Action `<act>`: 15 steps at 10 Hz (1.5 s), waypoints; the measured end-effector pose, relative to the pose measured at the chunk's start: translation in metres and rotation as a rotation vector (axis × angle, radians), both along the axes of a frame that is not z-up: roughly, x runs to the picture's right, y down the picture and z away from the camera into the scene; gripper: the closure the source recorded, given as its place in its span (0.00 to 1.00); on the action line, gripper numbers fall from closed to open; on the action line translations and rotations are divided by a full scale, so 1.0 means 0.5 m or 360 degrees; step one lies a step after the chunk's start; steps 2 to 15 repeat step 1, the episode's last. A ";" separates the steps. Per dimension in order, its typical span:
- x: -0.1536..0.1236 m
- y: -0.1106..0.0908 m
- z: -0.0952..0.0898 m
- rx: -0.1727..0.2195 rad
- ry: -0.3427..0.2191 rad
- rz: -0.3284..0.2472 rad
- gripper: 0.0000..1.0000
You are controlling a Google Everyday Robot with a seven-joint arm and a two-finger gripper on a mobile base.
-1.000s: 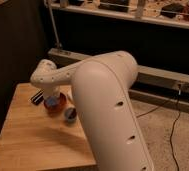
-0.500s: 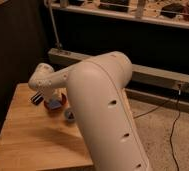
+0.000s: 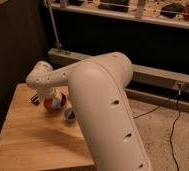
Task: Place the white sponge in the ceramic bowl
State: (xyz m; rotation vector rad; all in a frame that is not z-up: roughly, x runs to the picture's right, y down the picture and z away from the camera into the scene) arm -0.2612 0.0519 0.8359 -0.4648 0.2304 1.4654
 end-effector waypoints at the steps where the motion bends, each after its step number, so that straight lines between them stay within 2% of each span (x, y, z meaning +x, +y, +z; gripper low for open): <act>1: 0.000 0.000 0.000 0.0000 0.0000 0.0000 0.30; 15: 0.000 0.000 0.000 0.0000 0.0000 0.0000 0.30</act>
